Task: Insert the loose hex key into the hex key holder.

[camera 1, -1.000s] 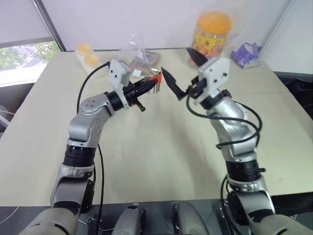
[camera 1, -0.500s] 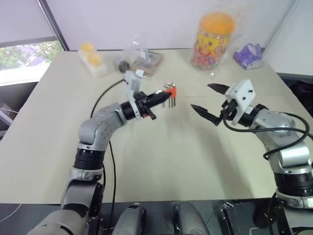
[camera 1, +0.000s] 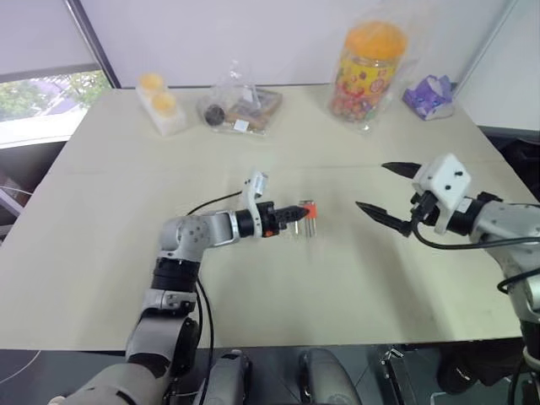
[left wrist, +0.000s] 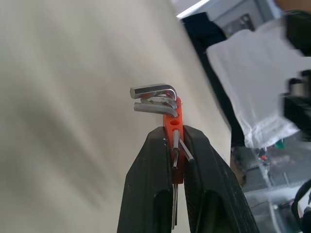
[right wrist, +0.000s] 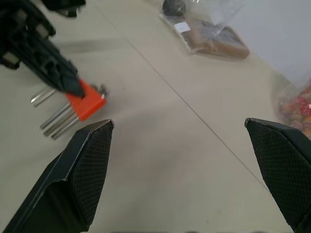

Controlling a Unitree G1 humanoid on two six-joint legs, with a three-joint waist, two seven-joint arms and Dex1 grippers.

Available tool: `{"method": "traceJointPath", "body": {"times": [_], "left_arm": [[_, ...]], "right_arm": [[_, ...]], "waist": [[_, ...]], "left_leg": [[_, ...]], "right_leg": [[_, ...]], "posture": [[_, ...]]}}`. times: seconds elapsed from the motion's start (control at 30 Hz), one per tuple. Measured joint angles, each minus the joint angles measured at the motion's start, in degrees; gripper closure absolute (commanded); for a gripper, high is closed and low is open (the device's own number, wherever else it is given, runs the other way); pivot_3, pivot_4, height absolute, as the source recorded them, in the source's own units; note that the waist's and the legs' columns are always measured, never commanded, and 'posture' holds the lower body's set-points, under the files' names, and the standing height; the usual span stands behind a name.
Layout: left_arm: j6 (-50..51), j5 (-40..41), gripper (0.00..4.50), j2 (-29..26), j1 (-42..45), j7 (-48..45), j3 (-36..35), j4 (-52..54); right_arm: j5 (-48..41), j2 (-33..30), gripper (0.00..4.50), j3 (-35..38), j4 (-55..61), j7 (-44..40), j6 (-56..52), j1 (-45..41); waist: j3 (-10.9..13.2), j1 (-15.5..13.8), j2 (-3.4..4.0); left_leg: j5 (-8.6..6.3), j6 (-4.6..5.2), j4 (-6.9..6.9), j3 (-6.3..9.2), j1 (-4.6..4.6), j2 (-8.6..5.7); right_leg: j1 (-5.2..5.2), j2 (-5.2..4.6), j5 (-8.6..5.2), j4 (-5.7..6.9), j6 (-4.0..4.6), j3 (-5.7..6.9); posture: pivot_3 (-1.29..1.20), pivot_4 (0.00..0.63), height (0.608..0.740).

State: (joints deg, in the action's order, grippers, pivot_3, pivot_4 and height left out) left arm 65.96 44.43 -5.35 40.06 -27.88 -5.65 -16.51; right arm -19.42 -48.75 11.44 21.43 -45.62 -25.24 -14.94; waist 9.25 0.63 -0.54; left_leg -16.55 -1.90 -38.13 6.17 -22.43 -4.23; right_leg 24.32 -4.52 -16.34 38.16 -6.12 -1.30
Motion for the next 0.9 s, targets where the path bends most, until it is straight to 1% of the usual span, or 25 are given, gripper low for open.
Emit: {"method": "traceJointPath", "body": {"times": [0.13,0.17,0.2,0.27,0.3,0.37,0.4,0.43,0.5,0.57,0.7,0.8,0.9], "left_arm": [[2.0,-0.2,4.5,-0.2,0.0,2.4,-2.1,-3.2],[2.6,-0.2,3.61,-0.2,0.0,3.1,-2.3,-3.6],[3.0,-0.2,3.26,-0.3,-0.1,3.4,-2.4,-3.7],[3.8,-0.2,2.3,-0.6,-0.4,3.7,-2.4,-3.6],[4.0,-0.1,1.71,-0.8,-0.8,3.5,-2.6,-3.4],[4.7,0.3,0.69,-0.9,-0.8,3.0,-3.0,-2.3],[4.9,0.6,0.26,-1.1,-0.8,2.8,-3.0,-1.7],[5.0,0.8,0.01,-1.4,-0.7,2.6,-3.0,-1.2],[4.5,0.5,0.01,-3.2,-0.5,2.2,-2.1,-0.4],[1.3,-2.3,0.01,-7.3,-0.8,0.0,1.2,1.4],[-10.9,-11.5,0.01,-15.7,-1.9,-6.0,8.8,4.6],[-17.5,-15.7,0.01,-19.9,-1.4,-10.8,11.1,6.3],[-20.5,-16.8,0.01,-22.1,0.4,-14.6,11.5,8.4]], "right_arm": [[0.0,0.2,0.01,0.3,1.1,0.6,-0.6,0.6],[0.0,0.3,0.0,0.3,1.3,1.0,-0.8,0.6],[0.0,0.5,0.0,0.2,1.3,1.2,-0.9,0.6],[0.0,0.7,0.0,0.1,1.3,1.6,-1.0,0.4],[0.0,0.8,0.0,0.0,1.3,1.7,-1.0,0.2],[0.1,0.9,0.0,-0.4,1.3,1.9,-1.0,-0.2],[0.1,0.9,0.0,-0.7,1.3,1.9,-1.0,-0.5],[0.1,0.9,0.0,-1.0,1.2,1.9,-1.0,-0.9],[0.2,0.9,0.0,-1.7,0.8,1.7,-0.6,-1.5],[0.3,0.9,0.0,-2.0,0.3,1.4,-0.5,-1.7],[0.6,0.3,0.0,-2.6,-1.3,-0.2,0.2,-3.0],[0.7,-1.8,0.0,-3.8,-2.6,-3.0,0.6,-4.1],[0.8,-4.3,0.0,-4.5,-4.7,-6.3,1.0,-5.1]], "waist": [[0.0,-0.1,0.0],[0.0,-0.1,-0.01],[0.0,-0.1,-0.01],[0.0,-0.1,0.0],[0.0,-0.1,0.0],[0.0,0.0,0.01],[0.0,0.0,0.01],[0.0,0.1,0.02],[0.0,0.2,0.02],[0.0,0.5,0.03],[0.0,0.1,0.04],[0.0,-0.4,0.02],[0.0,-1.1,0.0]], "left_leg": [[0.0,0.0,0.0,0.0,-0.01,-0.01],[0.0,0.0,0.0,0.0,-0.01,-0.02],[0.0,0.0,0.0,0.0,-0.01,-0.02],[0.0,-0.01,0.01,0.01,-0.01,-0.02],[0.0,-0.01,0.01,0.0,-0.01,-0.01],[0.0,-0.01,0.01,0.0,0.01,-0.01],[0.01,-0.02,0.0,0.0,0.04,-0.01],[0.01,-0.03,0.0,0.0,0.06,0.0],[0.02,-0.04,0.01,-0.01,0.11,0.02],[0.02,-0.05,0.04,-0.01,0.13,0.05],[0.03,-0.06,0.06,-0.02,0.1,0.03],[0.02,-0.05,0.04,0.02,-0.01,-0.03],[0.01,-0.03,0.01,-0.01,-0.04,-0.05]], "right_leg": [[0.0,-0.03,0.0,-0.01,0.0,0.0],[0.0,-0.04,0.0,-0.01,0.0,0.0],[0.0,-0.04,0.0,-0.01,0.0,0.0],[0.0,-0.04,0.0,-0.01,0.0,0.0],[0.0,-0.04,0.0,-0.01,0.0,0.0],[-0.01,-0.04,0.0,-0.01,0.0,-0.01],[-0.04,-0.03,0.0,0.0,0.0,-0.02],[-0.06,-0.02,0.0,0.0,0.0,-0.02],[-0.1,0.0,0.0,0.01,0.0,-0.02],[-0.09,0.02,0.0,0.03,0.0,-0.05],[-0.07,-0.02,0.0,0.0,0.0,-0.05],[-0.03,-0.1,0.0,-0.06,0.0,-0.03],[-0.03,-0.13,0.0,-0.11,0.0,-0.03]], "posture": [[0.0,0.15,0.74],[0.0,0.15,0.74],[0.0,0.15,0.74],[0.0,0.15,0.74],[0.0,0.15,0.74],[0.0,0.15,0.74],[0.0,0.15,0.74],[0.0,0.15,0.74],[0.0,0.15,0.74],[0.0,0.15,0.74],[0.0,0.15,0.74],[0.0,0.15,0.74],[0.0,0.15,0.74]]}}
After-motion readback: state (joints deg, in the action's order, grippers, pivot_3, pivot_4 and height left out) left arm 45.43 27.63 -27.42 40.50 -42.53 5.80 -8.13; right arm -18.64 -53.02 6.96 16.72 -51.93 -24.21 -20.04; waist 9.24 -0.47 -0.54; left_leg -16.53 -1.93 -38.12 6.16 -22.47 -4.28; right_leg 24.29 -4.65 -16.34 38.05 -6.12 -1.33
